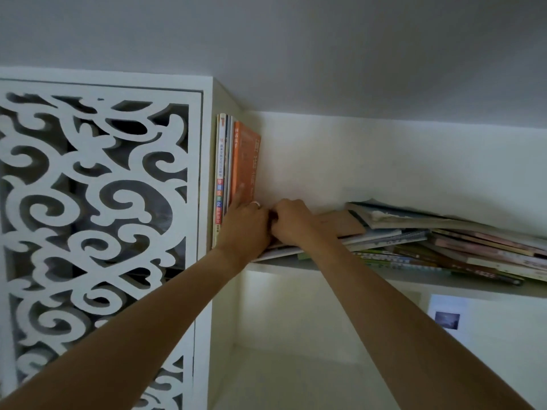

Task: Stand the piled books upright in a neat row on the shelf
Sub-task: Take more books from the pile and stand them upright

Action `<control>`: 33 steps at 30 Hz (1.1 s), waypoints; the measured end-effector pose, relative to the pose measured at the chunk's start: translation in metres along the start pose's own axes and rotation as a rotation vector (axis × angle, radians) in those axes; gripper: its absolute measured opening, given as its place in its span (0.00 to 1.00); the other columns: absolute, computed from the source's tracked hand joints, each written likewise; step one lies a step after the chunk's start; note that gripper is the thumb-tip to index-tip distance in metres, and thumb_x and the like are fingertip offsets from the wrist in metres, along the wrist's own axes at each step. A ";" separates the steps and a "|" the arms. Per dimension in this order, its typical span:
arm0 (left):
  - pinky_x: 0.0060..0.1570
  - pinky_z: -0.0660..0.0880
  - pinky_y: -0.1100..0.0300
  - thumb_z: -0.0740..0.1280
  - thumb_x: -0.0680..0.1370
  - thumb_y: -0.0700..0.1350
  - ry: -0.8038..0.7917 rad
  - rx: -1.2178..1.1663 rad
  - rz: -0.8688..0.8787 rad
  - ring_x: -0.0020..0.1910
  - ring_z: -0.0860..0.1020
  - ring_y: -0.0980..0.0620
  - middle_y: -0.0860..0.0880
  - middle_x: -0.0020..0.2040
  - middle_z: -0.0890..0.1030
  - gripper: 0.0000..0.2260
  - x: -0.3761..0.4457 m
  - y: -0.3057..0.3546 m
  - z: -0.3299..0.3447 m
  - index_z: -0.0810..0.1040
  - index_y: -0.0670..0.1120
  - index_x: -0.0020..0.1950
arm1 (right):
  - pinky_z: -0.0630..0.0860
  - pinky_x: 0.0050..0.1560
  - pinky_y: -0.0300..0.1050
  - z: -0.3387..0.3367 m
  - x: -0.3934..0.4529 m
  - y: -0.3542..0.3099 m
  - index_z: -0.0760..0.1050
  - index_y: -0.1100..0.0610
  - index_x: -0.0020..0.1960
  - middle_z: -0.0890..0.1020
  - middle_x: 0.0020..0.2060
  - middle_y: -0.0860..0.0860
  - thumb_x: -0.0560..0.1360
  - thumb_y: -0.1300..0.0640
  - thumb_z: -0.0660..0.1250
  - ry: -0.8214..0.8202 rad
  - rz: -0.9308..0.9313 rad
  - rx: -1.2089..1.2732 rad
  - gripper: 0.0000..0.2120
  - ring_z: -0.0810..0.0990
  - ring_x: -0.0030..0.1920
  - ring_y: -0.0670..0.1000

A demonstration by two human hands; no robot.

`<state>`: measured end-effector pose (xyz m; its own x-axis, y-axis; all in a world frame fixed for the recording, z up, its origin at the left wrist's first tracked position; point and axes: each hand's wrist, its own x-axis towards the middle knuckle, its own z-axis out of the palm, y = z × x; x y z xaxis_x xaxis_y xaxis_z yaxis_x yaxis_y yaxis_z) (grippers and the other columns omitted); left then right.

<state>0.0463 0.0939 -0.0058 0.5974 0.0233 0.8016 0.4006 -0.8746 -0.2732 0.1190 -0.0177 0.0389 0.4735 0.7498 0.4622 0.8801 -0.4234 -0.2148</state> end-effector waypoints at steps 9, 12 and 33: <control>0.72 0.68 0.53 0.59 0.73 0.78 -0.557 -0.655 -0.064 0.73 0.72 0.48 0.51 0.76 0.72 0.40 0.014 0.003 -0.005 0.63 0.59 0.81 | 0.71 0.58 0.52 -0.069 -0.016 0.061 0.78 0.57 0.64 0.76 0.62 0.57 0.83 0.50 0.63 0.327 -0.047 -0.525 0.15 0.74 0.62 0.58; 0.64 0.73 0.55 0.59 0.74 0.77 -0.589 -0.536 0.019 0.62 0.78 0.51 0.52 0.67 0.80 0.39 0.020 0.003 -0.007 0.68 0.56 0.79 | 0.73 0.60 0.54 -0.057 -0.018 0.074 0.79 0.54 0.61 0.78 0.60 0.56 0.82 0.40 0.62 0.112 0.039 -0.482 0.20 0.76 0.60 0.58; 0.81 0.54 0.39 0.64 0.84 0.35 0.590 -0.238 -0.240 0.83 0.53 0.37 0.36 0.83 0.54 0.29 0.021 -0.012 0.013 0.58 0.41 0.83 | 0.79 0.51 0.50 0.002 -0.001 0.002 0.47 0.44 0.83 0.81 0.63 0.58 0.83 0.58 0.60 -0.057 -0.260 0.241 0.35 0.82 0.53 0.57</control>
<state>0.0624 0.1114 0.0076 0.0048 0.0213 0.9998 0.2709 -0.9624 0.0192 0.1203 -0.0186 0.0362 0.2281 0.8469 0.4804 0.9510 -0.0879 -0.2966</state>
